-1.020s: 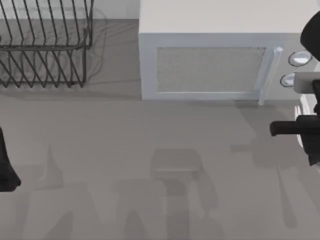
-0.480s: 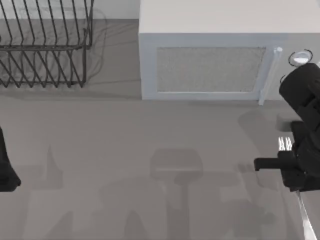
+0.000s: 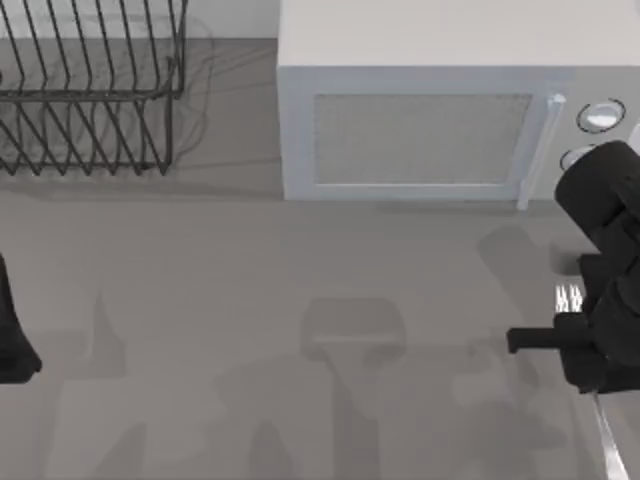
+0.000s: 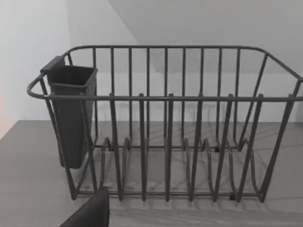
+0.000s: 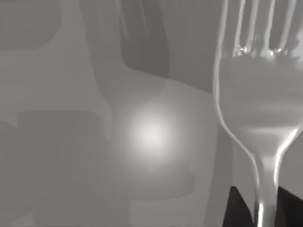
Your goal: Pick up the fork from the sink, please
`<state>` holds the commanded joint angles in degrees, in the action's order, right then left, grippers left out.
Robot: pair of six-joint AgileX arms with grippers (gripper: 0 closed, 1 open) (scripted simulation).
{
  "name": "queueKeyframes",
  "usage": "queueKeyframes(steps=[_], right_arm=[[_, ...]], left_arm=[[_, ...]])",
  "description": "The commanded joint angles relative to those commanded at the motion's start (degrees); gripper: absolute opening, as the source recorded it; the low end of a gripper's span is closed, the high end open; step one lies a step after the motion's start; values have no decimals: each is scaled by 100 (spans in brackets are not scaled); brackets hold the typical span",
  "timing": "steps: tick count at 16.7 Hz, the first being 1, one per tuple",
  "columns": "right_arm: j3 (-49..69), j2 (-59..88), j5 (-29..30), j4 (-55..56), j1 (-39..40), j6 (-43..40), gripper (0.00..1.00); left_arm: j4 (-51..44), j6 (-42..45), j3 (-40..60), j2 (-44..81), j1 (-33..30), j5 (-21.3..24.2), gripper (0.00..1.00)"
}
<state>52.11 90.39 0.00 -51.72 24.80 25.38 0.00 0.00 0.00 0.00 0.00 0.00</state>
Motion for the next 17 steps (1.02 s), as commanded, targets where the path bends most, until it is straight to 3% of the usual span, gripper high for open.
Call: queueKeyframes(steps=[11, 17], right_arm=[[0, 0, 0, 0, 0, 0, 98], [0, 0, 0, 0, 0, 0, 100]], left_arm=[[0, 0, 0, 0, 0, 0, 100], [0, 0, 0, 0, 0, 0, 100]])
